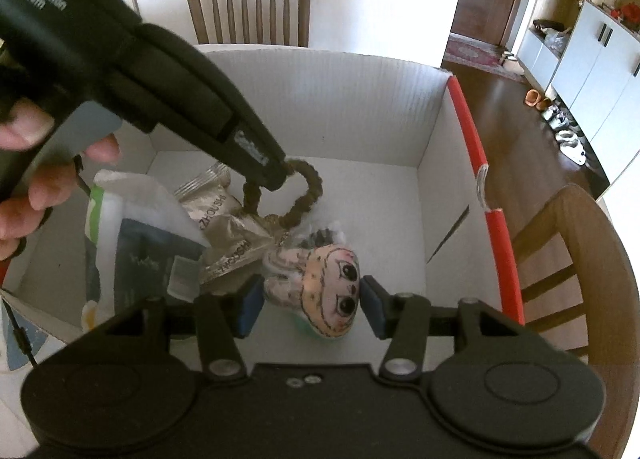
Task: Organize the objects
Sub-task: 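Open both grippers to drop the hair tie and pouch in the box, then withdraw both grippers from the box back toward the table items, then reach the left gripper to the white granule bag while the right reaches the yellow box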
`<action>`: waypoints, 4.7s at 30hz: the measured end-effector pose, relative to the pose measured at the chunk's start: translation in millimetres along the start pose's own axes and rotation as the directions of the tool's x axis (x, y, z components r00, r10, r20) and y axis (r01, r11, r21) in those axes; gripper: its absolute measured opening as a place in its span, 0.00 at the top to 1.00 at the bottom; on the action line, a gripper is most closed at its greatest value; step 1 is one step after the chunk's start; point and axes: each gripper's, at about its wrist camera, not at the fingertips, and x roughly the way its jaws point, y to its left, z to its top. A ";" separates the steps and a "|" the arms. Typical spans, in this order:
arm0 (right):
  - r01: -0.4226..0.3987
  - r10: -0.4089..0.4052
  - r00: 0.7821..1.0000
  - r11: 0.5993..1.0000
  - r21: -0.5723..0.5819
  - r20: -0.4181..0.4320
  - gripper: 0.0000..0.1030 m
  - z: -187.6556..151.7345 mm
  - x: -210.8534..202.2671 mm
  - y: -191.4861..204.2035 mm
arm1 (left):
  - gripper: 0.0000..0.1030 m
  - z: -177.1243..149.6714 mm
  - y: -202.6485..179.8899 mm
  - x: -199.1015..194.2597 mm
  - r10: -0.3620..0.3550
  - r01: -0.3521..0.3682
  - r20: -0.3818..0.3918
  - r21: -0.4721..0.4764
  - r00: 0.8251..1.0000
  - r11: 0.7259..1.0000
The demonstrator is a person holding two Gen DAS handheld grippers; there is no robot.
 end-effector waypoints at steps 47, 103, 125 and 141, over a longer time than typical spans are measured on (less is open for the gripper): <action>-0.131 0.105 0.955 0.988 0.079 0.276 0.26 -8.6 -127.4 32.1 | 0.88 -99.8 24.1 -171.3 0.001 0.021 0.369 -0.056 0.930 0.998; -0.100 0.072 0.955 0.992 0.083 0.288 0.11 -8.8 -107.9 239.7 | 0.00 -275.0 218.4 -232.3 0.110 -0.004 0.454 -0.228 0.884 0.974; -0.073 0.057 0.979 0.995 0.072 0.194 0.11 34.2 -26.7 246.6 | 0.00 -279.3 272.1 -160.9 0.067 0.013 0.405 -0.192 0.912 0.981; -0.028 0.027 0.994 1.000 0.006 0.109 0.15 62.5 44.0 250.8 | 0.00 -254.0 309.5 -103.0 0.096 -0.048 0.351 -0.145 0.931 0.988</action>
